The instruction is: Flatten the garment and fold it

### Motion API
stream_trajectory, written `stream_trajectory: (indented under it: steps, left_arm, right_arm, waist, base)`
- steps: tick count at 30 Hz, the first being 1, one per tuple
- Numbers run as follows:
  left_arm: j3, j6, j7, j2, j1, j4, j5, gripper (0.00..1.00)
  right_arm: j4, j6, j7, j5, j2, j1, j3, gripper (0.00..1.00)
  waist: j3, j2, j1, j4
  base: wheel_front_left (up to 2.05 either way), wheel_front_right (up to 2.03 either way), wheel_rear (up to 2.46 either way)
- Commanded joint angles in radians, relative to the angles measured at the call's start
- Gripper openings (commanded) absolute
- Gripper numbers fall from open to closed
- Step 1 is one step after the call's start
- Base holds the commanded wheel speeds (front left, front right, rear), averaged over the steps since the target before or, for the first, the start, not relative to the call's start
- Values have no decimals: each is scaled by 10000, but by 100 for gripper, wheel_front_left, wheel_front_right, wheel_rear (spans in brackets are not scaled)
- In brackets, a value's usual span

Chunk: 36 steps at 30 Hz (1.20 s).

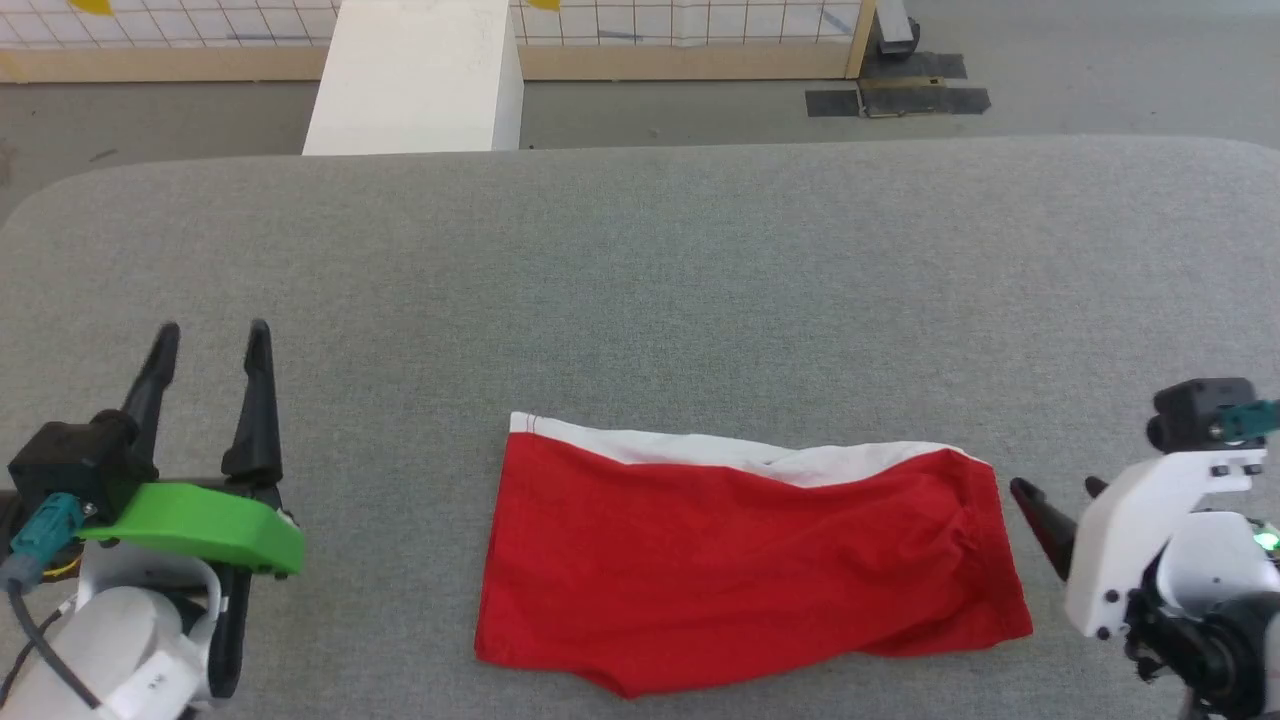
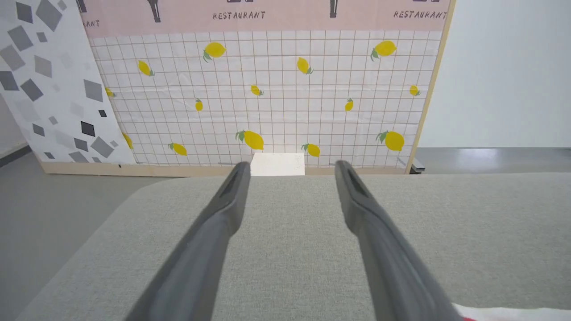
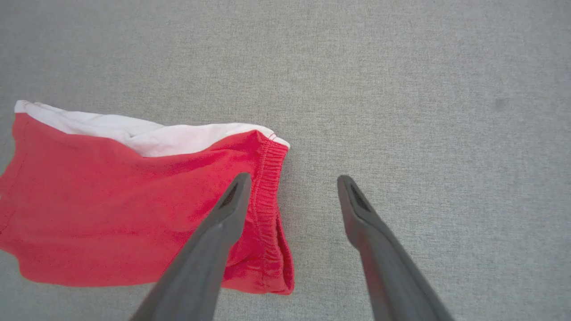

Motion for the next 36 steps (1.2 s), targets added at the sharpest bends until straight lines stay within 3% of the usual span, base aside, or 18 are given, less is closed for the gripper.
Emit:
stream_trajectory:
  steps: [1,5,8,9,17,18,19,20,24,31,36]
  left_arm:
    - [171,-62,-116,-234,-18,-17,402,100]
    - [1127,-383,-147,-1090,112,-662,1817,100]
    - [1650,-939,-149,-1721,397,-825,2491,100]
    - [2028,-1439,-150,-2180,587,-609,2845,100]
    - [2907,-2597,-151,-3193,628,13,3333,100]
    - [3011,-2716,-151,-3297,627,78,3398,100]
    - [3104,-2799,-152,-3388,626,122,3448,100]
    - [3214,-2901,-152,-3495,630,174,3503,100]
    - [3572,-3201,-152,-3825,668,346,3707,100]
    - [4018,-3555,-152,-4216,752,496,4035,100]
    - [4178,-3701,-152,-4380,785,543,4219,100]
  right_arm:
    - [142,-15,-65,-159,102,-113,109,100]
    - [913,-15,-284,-732,171,-381,534,100]
    - [1764,-15,-644,-1007,210,-681,808,100]
    - [2650,-15,-953,-1291,229,-968,1128,100]
    - [4596,-15,-1188,-1229,259,-1435,1611,100]
    - [4752,-15,-1127,-1179,260,-1464,1607,47]
    - [4843,-15,-1090,-1120,261,-1488,1586,16]
    - [4903,-15,-1089,-1037,262,-1526,1521,0]
    - [4856,-15,-973,-877,75,-1623,1122,0]
    - [4332,-15,-549,-1116,-1247,-1886,-48,0]
    - [4179,-15,-254,-1430,-1847,-2130,-594,0]
  waist:
    - [80,0,0,-19]
    - [299,0,0,11]
    - [456,0,0,67]
    - [583,0,0,105]
    - [781,0,0,233]
    - [783,0,0,245]
    - [784,0,0,253]
    - [784,0,0,259]
    - [752,0,0,262]
    - [684,0,0,202]
    - [660,0,0,129]
  base:
    - [0,0,0]
    - [0,0,0]
    - [0,0,0]
    - [0,0,0]
    - [0,0,0]
    - [0,0,0]
    - [0,0,0]
    - [0,0,0]
    - [0,0,0]
    - [0,0,0]
    - [0,0,0]
